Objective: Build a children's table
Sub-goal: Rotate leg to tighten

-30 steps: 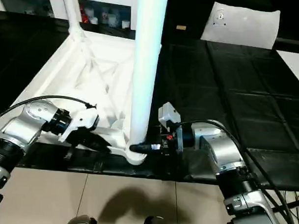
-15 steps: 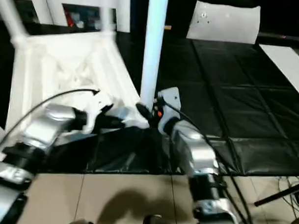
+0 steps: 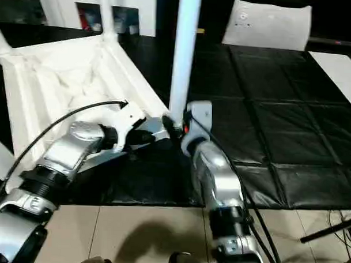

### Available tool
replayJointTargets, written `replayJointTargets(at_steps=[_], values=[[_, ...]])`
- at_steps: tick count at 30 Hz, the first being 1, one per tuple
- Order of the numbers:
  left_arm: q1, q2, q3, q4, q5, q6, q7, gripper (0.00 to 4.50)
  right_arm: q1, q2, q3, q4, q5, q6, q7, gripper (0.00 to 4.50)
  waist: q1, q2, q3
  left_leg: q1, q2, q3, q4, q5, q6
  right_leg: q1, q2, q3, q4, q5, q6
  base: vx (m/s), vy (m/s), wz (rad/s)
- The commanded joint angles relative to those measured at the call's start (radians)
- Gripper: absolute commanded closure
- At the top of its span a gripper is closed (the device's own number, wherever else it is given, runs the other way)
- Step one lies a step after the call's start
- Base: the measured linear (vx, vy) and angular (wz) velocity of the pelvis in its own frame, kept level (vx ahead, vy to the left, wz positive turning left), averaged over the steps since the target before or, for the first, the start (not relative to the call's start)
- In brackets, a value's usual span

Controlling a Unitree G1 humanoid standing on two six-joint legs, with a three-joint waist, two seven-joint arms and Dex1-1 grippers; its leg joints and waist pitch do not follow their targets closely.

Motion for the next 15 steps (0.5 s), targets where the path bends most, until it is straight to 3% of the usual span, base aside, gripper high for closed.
replayJointTargets(at_steps=[1, 4, 6, 8, 11, 15], values=[[0.019, 0.023, -0.019, -0.018, -0.028, -0.096, -0.109, 4.5, 0.024, -0.04, 0.049, -0.026, 0.027, -0.006, 0.122, 0.68, 0.007, 0.001, -0.056, -0.012, 0.033, -0.006, -0.073, -0.131, 0.079, 0.069, -0.061, 0.048, -0.087, -0.31, -0.154, 0.0, 0.0, 0.0], [0.044, 0.089, -0.045, -0.006, -0.049, -0.22, -0.26, 4.5, 0.038, -0.158, 0.046, -0.051, 0.05, -0.028, 0.292, 0.41, 0.009, 0.003, -0.062, -0.009, 0.035, -0.004, -0.068, -0.08, 0.095, 0.07, -0.061, 0.049, -0.077, -0.215, -0.187, 0.0, 0.0, 0.0], [0.046, 0.108, -0.055, 0.003, -0.048, -0.25, -0.295, 4.5, 0.035, -0.189, 0.044, -0.054, 0.062, -0.02, 0.342, 0.29, 0.011, 0.01, -0.06, -0.005, 0.037, 0.0, -0.067, -0.063, 0.108, 0.067, -0.058, 0.049, -0.07, -0.151, -0.221, 0.0, 0.0, 0.0], [0.049, 0.129, -0.058, 0.015, -0.056, -0.264, -0.344, 4.5, 0.03, -0.237, 0.047, -0.057, 0.076, -0.028, 0.431, 0.17, 0.017, 0.007, -0.062, -0.004, 0.037, 0.002, -0.063, -0.046, 0.127, 0.07, -0.058, 0.048, -0.061, -0.09, -0.253, 0.0, 0.0, 0.0], [0.048, 0.156, -0.064, 0.024, -0.074, -0.296, -0.429, 4.5, 0.022, -0.292, 0.062, -0.062, 0.115, -0.028, 0.558, 0.17, 0.019, 0.007, -0.063, -0.004, 0.041, 0.001, -0.062, -0.04, 0.133, 0.071, -0.062, 0.047, -0.056, -0.07, -0.275, 0.0, 0.0, 0.0], [0.038, 0.195, -0.083, 0.046, -0.08, -0.338, -0.538, 4.5, 0.006, -0.355, 0.103, -0.053, 0.136, -0.047, 0.71, 0.17, 0.02, 0.005, -0.061, -0.002, 0.042, 0.0, -0.063, -0.079, 0.131, 0.073, -0.065, 0.047, -0.061, -0.134, -0.272, 0.0, 0.0, 0.0]])
